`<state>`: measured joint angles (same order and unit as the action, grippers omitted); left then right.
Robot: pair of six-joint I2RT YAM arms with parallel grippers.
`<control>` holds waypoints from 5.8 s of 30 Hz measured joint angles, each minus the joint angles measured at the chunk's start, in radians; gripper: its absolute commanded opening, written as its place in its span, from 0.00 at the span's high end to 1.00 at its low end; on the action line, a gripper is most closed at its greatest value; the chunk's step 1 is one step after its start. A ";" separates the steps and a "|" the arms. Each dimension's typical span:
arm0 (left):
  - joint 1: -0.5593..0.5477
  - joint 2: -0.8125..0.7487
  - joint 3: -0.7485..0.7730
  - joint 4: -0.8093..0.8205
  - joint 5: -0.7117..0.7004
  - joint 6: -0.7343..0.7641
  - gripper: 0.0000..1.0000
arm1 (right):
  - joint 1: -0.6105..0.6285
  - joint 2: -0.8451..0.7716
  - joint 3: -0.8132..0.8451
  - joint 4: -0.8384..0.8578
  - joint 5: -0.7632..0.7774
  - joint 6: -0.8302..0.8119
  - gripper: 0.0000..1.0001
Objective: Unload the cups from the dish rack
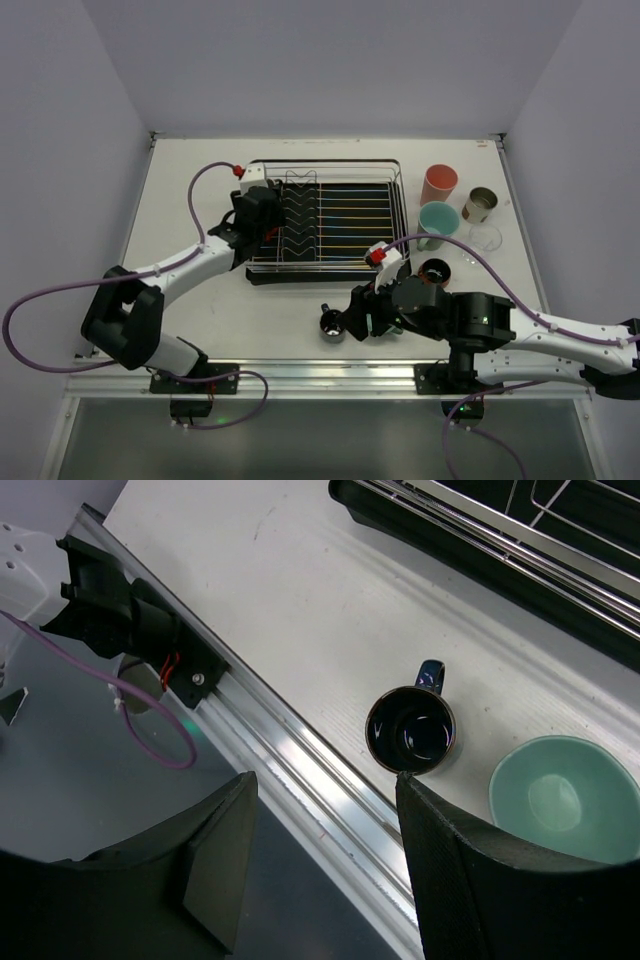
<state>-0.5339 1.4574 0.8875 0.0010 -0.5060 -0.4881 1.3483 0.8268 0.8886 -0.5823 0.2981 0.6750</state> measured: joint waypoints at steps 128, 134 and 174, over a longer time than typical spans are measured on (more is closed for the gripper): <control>-0.075 -0.785 -0.109 0.031 0.612 -0.278 0.00 | -0.397 0.116 -0.048 0.711 -0.271 0.014 1.00; -0.075 -0.897 0.010 -0.253 0.499 -0.020 0.00 | -0.629 -0.078 -0.055 0.229 -0.100 -0.011 1.00; -0.075 -1.086 -0.215 -0.419 0.412 0.177 0.00 | -1.520 0.250 -0.317 0.113 -0.198 -0.076 0.94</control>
<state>-0.6090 0.3714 0.6727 -0.4183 -0.0940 -0.3107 -0.1719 1.0771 0.5716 -0.4698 0.1005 0.5987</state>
